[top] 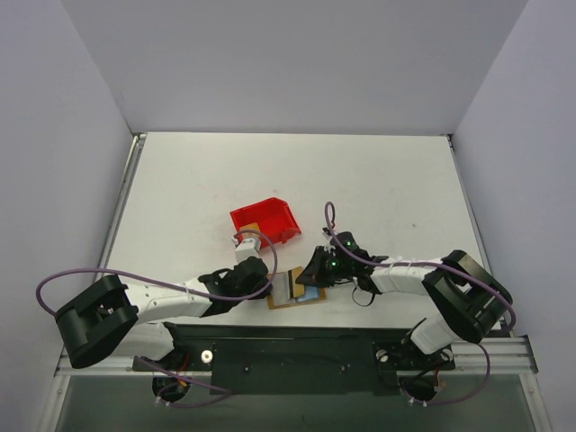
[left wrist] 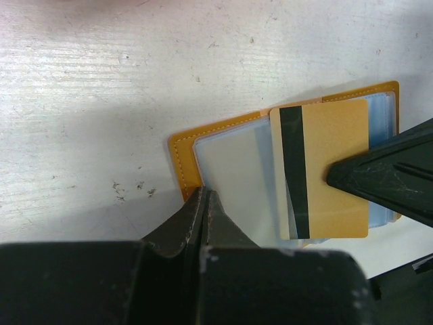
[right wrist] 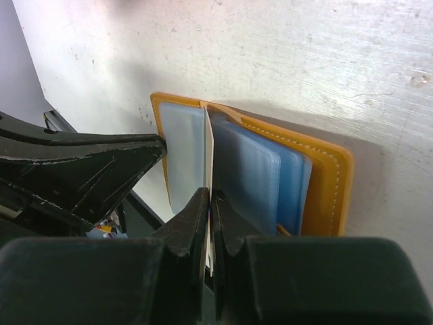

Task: Put the credit cards into the card holder
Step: Turn over the card slot in the card holder, then insert the credit card into the card holder.

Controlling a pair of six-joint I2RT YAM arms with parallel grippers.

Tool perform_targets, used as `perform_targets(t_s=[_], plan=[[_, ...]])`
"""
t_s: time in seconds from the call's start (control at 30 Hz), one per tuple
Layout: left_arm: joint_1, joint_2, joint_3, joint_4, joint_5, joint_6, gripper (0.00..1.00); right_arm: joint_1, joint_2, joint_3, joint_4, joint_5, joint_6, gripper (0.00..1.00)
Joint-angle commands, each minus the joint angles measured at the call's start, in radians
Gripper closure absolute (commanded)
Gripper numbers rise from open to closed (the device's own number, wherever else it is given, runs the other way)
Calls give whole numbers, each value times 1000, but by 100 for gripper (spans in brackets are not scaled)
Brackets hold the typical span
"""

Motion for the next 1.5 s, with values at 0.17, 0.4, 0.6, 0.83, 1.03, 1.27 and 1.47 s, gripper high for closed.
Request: perform_targets(t_s=[0.17,0.4,0.6,0.83,1.03,1.27,1.47], plan=[[-23,24,-28,-85,13,-12,100,40,39,-26,52,25,-15,100],[-26,24,-36,-86,7,-16,100,43,22,-35,49,-2,-9,100],[-26,24,-36,-88,-1,-18,100,43,-19,-28,-43,-1,-35,100],[-26,29,-37,-88,-1,-18,100,42,-53,-31,-88,-3,-40,100],[-26,30,-37,-83,-1,-19,100,43,-45,-23,-94,-23,-43,100],[-26,35,-34,-86,-1,-21,100,43,-41,-25,-85,-44,-27,100],[-26,39,-31,-86,0,-19,100,40,-53,-26,-102,-44,-27,100]])
